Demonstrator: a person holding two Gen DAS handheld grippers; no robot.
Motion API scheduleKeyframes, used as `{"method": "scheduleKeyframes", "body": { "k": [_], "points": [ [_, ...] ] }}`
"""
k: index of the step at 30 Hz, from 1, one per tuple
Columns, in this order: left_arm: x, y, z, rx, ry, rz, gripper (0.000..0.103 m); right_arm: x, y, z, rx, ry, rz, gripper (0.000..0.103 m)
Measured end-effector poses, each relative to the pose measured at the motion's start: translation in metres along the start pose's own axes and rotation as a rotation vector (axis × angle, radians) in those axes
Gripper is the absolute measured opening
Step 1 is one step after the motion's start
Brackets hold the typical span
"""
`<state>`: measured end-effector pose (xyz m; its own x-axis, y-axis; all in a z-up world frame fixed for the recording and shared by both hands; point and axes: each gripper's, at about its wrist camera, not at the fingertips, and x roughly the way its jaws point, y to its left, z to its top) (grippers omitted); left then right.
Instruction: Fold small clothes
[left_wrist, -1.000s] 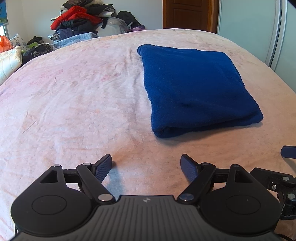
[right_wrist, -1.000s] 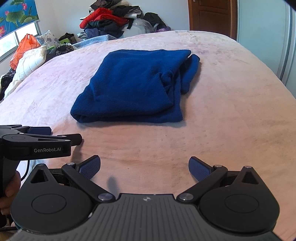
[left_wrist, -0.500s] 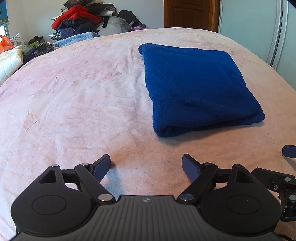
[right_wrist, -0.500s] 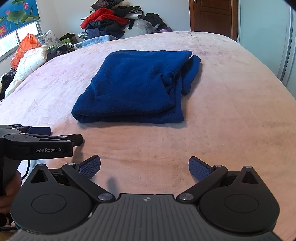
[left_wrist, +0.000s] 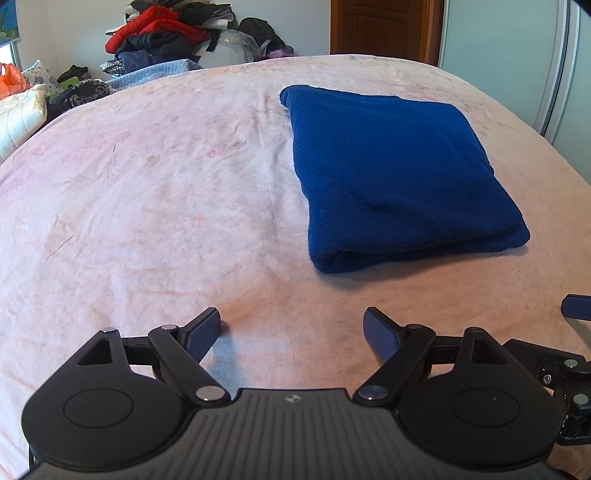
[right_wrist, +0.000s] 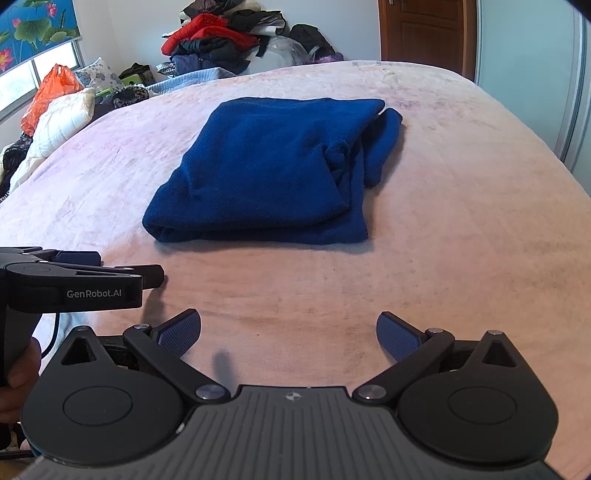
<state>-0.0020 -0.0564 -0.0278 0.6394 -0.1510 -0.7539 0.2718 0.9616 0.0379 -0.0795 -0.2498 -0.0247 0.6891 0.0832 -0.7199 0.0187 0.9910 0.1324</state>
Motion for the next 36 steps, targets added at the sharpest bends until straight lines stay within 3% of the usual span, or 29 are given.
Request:
{"method": "scheduleKeyframes", "body": {
  "k": [36],
  "points": [
    [0.0,-0.0006,-0.0006,0.003,-0.002,0.008,0.085,-0.0004,0.0017,0.0002,-0.004,-0.002,0.0,0.102]
  ]
}}
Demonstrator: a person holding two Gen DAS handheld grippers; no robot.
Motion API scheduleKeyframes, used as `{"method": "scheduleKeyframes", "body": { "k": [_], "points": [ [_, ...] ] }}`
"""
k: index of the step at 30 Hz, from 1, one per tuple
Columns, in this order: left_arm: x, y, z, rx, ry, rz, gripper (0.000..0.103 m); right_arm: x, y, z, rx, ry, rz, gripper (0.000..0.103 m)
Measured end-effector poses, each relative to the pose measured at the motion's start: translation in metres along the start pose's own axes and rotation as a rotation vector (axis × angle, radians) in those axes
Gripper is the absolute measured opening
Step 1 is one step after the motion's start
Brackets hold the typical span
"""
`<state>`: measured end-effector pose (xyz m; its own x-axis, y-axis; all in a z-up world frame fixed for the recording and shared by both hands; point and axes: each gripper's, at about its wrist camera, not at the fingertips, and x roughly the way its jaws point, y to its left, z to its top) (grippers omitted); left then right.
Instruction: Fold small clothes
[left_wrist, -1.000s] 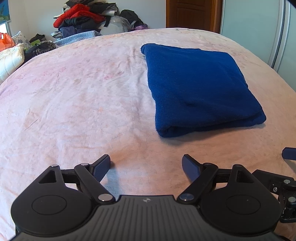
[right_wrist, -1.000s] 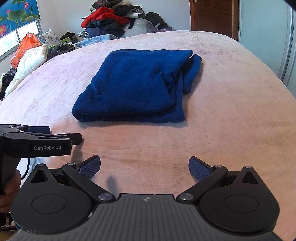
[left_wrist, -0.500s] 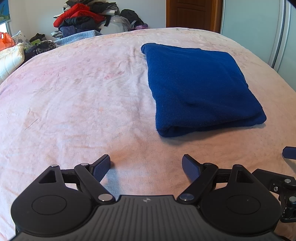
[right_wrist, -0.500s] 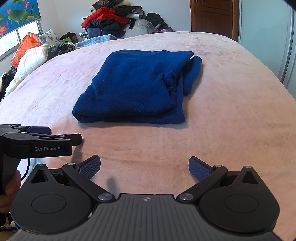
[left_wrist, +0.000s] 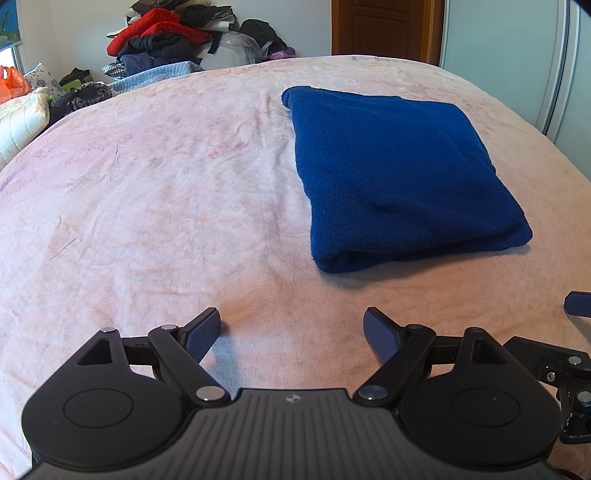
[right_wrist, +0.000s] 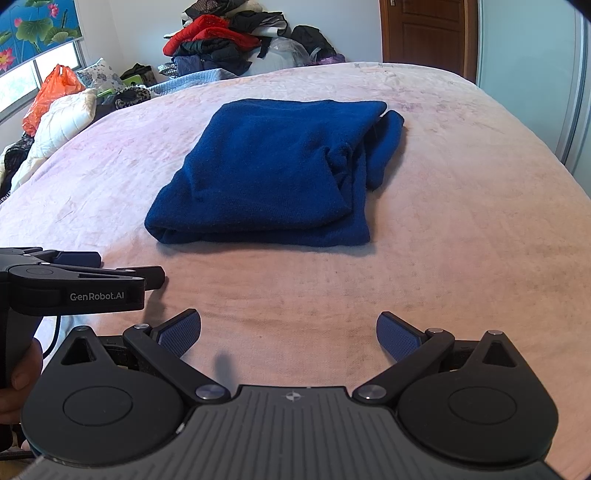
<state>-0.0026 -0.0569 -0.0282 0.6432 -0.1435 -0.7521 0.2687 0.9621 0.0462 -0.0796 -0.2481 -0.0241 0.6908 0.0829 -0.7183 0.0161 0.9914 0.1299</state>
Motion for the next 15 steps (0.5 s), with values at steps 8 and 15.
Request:
{"method": "scheduleKeyframes", "body": {
  "k": [8,15],
  "points": [
    [0.0002,-0.0005,-0.0001,0.0,0.0,0.0,0.085,0.0008,-0.0007,0.0,-0.002,0.0,0.002,0.102],
    [-0.0004,-0.0006,-0.0005,0.006,-0.003,0.004,0.085,0.0016,-0.0021,0.0002,-0.001,-0.001,0.003,0.102]
  ]
}}
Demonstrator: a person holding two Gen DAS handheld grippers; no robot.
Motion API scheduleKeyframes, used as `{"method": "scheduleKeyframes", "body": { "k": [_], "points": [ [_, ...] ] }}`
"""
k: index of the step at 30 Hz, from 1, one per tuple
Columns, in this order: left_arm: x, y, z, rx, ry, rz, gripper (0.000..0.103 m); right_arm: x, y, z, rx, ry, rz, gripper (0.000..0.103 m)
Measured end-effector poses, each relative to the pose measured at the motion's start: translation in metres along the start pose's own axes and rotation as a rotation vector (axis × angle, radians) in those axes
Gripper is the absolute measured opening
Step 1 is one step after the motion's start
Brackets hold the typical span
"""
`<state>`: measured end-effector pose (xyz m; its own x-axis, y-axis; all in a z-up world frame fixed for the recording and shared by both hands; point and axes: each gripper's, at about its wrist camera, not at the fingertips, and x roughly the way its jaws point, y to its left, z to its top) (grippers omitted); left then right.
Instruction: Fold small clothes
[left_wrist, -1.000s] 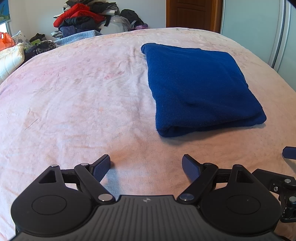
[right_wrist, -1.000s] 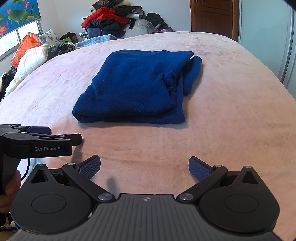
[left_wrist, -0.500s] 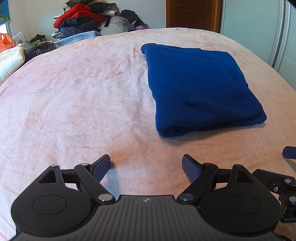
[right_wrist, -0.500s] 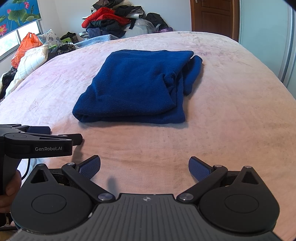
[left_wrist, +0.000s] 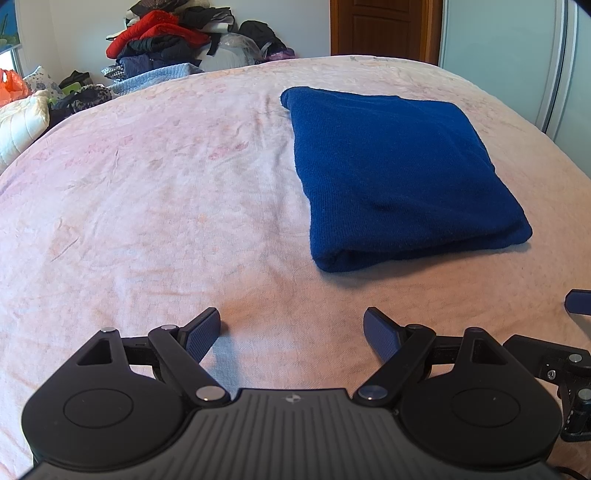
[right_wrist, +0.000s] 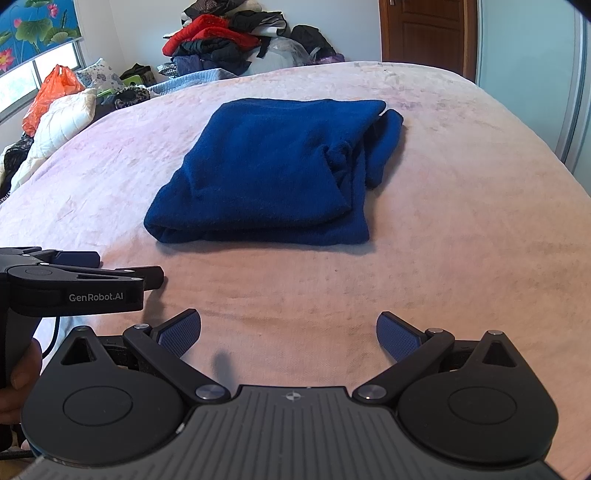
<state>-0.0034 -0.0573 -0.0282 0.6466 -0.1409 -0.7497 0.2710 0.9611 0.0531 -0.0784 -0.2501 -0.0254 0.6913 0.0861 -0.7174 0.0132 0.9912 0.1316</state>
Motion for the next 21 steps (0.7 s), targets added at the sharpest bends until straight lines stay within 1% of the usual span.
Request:
{"method": "scheduleKeyframes", "body": {
  "k": [12,21],
  "points": [
    [-0.0003,-0.0016,-0.0006,0.013,-0.007,0.004,0.085,-0.0001,-0.0011,0.0003,0.008,-0.003,0.005,0.102],
    [-0.0031,0.0004,0.0014,0.008,-0.061,-0.006,0.085,0.003,-0.0071,0.0001,0.029,-0.005,0.012,0.102]
  ]
}}
